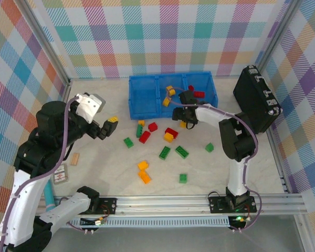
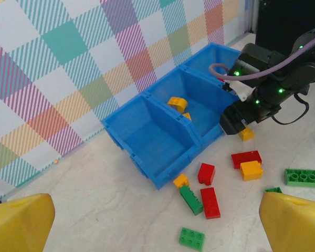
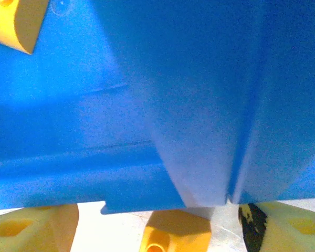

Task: Sort the legos into containers by color
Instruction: Pick up the lego from the center of the table.

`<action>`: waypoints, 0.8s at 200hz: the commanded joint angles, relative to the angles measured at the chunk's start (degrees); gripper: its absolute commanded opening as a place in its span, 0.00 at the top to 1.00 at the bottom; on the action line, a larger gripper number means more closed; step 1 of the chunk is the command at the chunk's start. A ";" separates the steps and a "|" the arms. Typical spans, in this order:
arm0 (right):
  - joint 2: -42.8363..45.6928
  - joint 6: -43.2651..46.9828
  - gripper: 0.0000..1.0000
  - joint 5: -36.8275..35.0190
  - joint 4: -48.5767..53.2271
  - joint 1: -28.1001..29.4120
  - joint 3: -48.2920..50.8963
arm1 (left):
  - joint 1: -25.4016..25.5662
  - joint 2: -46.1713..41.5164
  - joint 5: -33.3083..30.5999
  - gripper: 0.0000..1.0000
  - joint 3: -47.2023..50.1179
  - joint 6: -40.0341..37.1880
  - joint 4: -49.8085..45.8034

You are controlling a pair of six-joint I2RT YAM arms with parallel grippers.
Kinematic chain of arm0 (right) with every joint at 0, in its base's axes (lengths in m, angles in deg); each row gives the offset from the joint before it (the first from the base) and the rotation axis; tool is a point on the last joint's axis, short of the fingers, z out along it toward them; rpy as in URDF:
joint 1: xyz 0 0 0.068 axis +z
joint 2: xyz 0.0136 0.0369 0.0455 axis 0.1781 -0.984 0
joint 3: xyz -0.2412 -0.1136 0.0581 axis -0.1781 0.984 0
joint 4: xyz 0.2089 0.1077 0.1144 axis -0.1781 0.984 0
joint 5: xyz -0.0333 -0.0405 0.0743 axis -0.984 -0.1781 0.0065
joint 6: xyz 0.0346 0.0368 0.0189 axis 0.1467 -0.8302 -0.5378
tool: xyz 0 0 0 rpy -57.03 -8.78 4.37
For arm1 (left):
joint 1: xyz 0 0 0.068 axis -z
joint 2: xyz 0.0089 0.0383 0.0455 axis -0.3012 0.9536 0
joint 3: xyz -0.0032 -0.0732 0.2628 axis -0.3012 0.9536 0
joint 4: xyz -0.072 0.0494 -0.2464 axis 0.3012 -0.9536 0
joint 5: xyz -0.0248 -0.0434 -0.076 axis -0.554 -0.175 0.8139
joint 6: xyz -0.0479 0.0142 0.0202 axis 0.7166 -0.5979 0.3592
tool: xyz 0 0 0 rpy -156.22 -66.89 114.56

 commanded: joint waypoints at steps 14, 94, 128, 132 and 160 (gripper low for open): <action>1.74 -0.22 0.17 0.09 3.05 0.63 2.19 | 0.60 0.35 0.41 0.00 -1.25 -0.41 1.14; 1.86 -6.60 0.21 -3.87 -0.87 2.52 7.89 | 0.60 -1.61 0.73 0.00 0.40 -0.93 2.10; 0.75 -7.22 0.25 -4.83 -1.46 2.52 7.39 | 0.60 -3.10 -0.01 0.00 1.85 -1.46 2.69; 0.60 -7.23 0.25 -4.90 -1.44 2.51 7.29 | 0.58 -3.31 -0.10 0.00 2.06 -1.53 2.76; -0.39 -7.51 0.34 -5.29 -1.64 2.52 6.91 | 0.67 -3.53 -0.28 0.00 2.69 -1.68 3.07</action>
